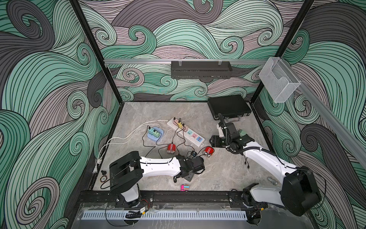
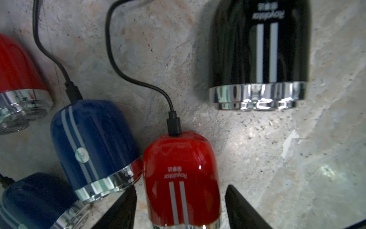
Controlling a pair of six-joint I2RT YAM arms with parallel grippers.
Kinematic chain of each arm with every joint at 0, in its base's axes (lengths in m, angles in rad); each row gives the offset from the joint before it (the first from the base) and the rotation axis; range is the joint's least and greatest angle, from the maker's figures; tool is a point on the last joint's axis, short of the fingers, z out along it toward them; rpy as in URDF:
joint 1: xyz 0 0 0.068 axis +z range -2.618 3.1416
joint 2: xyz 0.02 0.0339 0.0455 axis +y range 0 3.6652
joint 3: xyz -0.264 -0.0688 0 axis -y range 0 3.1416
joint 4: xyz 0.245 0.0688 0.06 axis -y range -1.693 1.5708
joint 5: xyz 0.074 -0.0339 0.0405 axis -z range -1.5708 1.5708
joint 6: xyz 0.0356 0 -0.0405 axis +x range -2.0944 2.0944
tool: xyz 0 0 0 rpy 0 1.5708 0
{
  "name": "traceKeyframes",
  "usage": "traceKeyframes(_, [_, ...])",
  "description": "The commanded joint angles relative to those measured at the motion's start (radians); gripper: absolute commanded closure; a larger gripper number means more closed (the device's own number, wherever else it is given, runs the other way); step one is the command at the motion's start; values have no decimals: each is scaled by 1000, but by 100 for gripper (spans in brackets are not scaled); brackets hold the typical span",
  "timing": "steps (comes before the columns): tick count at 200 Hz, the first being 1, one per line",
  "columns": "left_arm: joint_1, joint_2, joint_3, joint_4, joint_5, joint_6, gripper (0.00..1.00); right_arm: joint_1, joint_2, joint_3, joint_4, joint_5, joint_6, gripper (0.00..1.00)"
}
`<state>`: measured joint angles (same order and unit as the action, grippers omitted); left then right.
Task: Unplug the electric shaver
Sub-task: Pick up the electric shaver from the center of the board.
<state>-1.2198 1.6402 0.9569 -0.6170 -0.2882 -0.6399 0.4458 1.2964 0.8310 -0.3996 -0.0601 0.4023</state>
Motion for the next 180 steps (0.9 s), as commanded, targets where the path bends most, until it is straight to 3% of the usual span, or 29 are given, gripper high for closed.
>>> traceKeyframes(1, [-6, 19, 31, -15, -11, -21, 30, 7, -5, -17, 8, 6, 15, 33])
traceKeyframes(180, [17, 103, 16, 49, 113, -64, 36, 9, 33, 27, 15, -8, 25, 34])
